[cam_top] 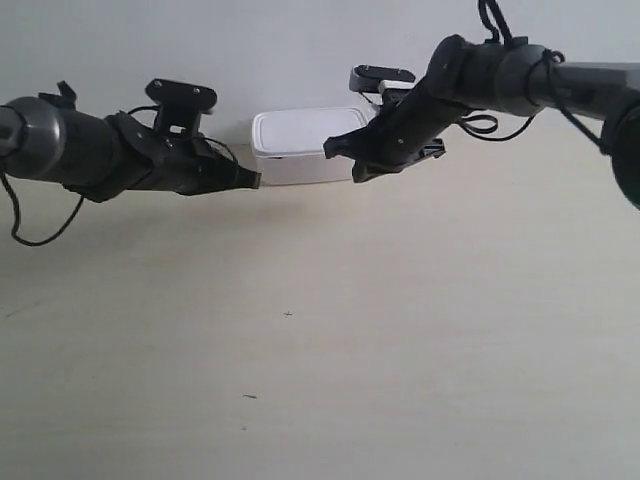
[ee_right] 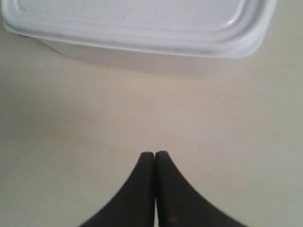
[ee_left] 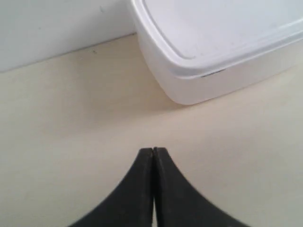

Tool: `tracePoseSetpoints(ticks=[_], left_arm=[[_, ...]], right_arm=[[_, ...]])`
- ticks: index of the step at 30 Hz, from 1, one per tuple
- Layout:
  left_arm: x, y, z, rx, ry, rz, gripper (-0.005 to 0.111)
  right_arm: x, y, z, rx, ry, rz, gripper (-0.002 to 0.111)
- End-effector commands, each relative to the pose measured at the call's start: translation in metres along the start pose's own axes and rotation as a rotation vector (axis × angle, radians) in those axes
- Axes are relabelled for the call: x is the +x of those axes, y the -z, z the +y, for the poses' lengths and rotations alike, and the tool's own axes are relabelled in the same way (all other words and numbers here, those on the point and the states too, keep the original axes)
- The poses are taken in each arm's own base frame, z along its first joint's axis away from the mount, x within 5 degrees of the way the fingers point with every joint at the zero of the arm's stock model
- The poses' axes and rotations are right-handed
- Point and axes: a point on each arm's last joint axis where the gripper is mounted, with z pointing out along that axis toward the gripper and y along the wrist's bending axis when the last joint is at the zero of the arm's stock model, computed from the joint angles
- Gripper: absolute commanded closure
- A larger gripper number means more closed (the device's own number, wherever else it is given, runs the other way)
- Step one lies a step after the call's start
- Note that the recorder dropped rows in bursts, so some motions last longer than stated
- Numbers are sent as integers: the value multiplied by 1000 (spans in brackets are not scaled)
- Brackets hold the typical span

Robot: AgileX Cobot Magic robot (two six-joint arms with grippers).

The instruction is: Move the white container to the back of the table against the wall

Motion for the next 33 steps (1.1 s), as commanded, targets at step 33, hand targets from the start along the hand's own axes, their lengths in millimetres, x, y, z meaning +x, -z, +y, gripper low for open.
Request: tracePoseSetpoints(ticks=[33], left_arm=[[67,371,2,199,203,-669,107]], right_arm=[[252,361,74,-63,23,-673,108]])
